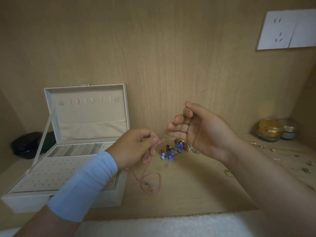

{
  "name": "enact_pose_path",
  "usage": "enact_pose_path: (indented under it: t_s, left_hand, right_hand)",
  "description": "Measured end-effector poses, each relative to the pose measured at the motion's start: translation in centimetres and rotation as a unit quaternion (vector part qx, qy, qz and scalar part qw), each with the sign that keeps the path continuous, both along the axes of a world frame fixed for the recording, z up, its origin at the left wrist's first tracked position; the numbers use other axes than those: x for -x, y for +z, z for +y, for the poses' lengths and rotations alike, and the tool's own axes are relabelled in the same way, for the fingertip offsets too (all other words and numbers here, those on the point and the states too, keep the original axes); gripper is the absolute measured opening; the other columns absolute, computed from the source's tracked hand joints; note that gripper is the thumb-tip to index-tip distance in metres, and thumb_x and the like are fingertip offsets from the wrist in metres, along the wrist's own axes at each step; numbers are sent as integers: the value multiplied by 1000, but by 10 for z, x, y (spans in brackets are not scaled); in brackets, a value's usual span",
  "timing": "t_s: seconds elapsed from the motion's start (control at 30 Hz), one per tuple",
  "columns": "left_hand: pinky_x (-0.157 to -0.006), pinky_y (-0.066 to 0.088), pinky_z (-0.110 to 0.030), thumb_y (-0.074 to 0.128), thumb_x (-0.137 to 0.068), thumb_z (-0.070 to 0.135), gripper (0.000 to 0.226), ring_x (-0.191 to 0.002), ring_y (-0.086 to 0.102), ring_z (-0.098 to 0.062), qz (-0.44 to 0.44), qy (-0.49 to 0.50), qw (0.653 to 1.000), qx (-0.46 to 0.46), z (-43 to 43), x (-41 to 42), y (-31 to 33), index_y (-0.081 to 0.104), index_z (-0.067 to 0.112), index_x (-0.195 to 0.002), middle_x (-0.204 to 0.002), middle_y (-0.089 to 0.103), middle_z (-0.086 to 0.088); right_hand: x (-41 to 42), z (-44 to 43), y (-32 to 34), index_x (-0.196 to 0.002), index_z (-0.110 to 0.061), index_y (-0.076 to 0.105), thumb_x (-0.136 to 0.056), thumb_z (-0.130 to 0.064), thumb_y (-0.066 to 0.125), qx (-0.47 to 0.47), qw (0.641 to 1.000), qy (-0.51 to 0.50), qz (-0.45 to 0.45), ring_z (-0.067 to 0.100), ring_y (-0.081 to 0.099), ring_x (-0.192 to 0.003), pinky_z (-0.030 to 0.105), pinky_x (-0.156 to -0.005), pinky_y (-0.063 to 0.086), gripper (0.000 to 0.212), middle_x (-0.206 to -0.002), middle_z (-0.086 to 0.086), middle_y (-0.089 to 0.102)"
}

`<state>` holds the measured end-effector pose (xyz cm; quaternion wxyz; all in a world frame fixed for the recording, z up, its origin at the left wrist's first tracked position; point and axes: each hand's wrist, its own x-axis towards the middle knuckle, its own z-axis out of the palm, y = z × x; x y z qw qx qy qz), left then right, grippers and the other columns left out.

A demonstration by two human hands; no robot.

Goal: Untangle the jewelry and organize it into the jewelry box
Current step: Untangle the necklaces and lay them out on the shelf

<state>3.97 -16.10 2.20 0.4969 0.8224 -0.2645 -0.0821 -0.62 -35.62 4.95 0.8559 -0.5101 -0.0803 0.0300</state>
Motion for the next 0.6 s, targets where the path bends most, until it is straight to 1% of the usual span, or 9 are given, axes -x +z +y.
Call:
enact_pose_path:
  t_s: [0.07, 0.2, 0.27, 0.37, 0.4, 0.43, 0.5, 0.53, 0.6]
  left_hand:
    - [-46, 41, -22, 54, -99, 21, 21, -40, 47, -15, 8, -7, 1000, -7, -4, 3, -4, 67, 7, -88, -49, 54, 1]
    - [-43, 37, -20, 47, -102, 19, 23, -34, 38, -8, 9, -25, 999, -23, -14, 12, -11, 65, 7, -92, -41, 45, 6]
    - [-43, 36, -20, 48, -101, 19, 22, -35, 37, -8, 13, -20, 999, -22, -16, 14, -12, 65, 9, -90, -41, 44, 6]
    - [-45, 31, -17, 52, -100, 17, 21, -40, 38, -2, 10, -5, 1000, -28, -14, 14, -5, 67, 15, -85, -44, 48, 14]
    - [-46, 30, -17, 53, -98, 16, 22, -42, 37, -1, 9, -2, 1000, -28, -12, 13, -1, 68, 17, -82, -44, 47, 15]
    - [-47, 28, -19, 54, -97, 16, 23, -43, 36, -2, 9, 4, 1000, -26, -10, 13, 3, 69, 19, -80, -45, 46, 15]
    - [-49, 29, -19, 53, -96, 14, 25, -43, 37, 0, -4, 17, 999, -33, -4, 13, 14, 69, 18, -78, -43, 46, 17]
    - [-49, 31, -15, 52, -97, 13, 25, -42, 41, 3, -18, 19, 999, -40, -1, 13, 19, 68, 17, -79, -43, 48, 19]
    - [-47, 32, -6, 51, -98, 10, 24, -44, 47, 10, -45, 17, 998, -48, 3, 14, 28, 68, 12, -82, -44, 52, 24]
  right_hand:
    - [0, 1, 0, -67, -17, 46, -104, -28, 43, -19, 1000, -2, -1, 22, 61, -61, 46, -86, 60, 39, -64, 6, 54]
    - [-1, 0, 2, -67, -19, 44, -104, -32, 44, -3, 1000, -7, -2, 17, 49, -53, 39, -70, 58, 39, -62, 1, 48]
    - [0, -3, 2, -66, -19, 43, -104, -31, 43, 48, 999, -15, -12, 18, 49, -53, 41, -73, 58, 40, -63, 2, 49]
    - [1, -10, 2, -56, -18, 42, -103, -26, 46, 210, 976, -33, -49, 23, 54, -59, 52, -93, 55, 48, -64, 6, 54]
    - [2, -14, 3, -52, -19, 43, -102, -26, 48, 254, 965, -25, -65, 24, 58, -63, 56, -98, 51, 51, -67, 8, 58]
    - [3, -17, 5, -50, -19, 45, -101, -26, 51, 301, 950, -10, -85, 26, 63, -70, 56, -102, 49, 52, -73, 8, 65]
    - [7, -24, 11, -51, -19, 56, -96, -31, 60, 425, 897, 29, -118, 20, 70, -94, 45, -104, 46, 47, -93, 4, 75]
    - [9, -26, 13, -54, -19, 61, -92, -35, 66, 488, 863, 54, -117, 16, 69, -100, 40, -104, 44, 42, -97, 4, 75]
    - [13, -28, 16, -60, -22, 69, -84, -46, 72, 583, 799, 117, -87, 18, 66, -94, 36, -97, 43, 34, -96, 12, 72]
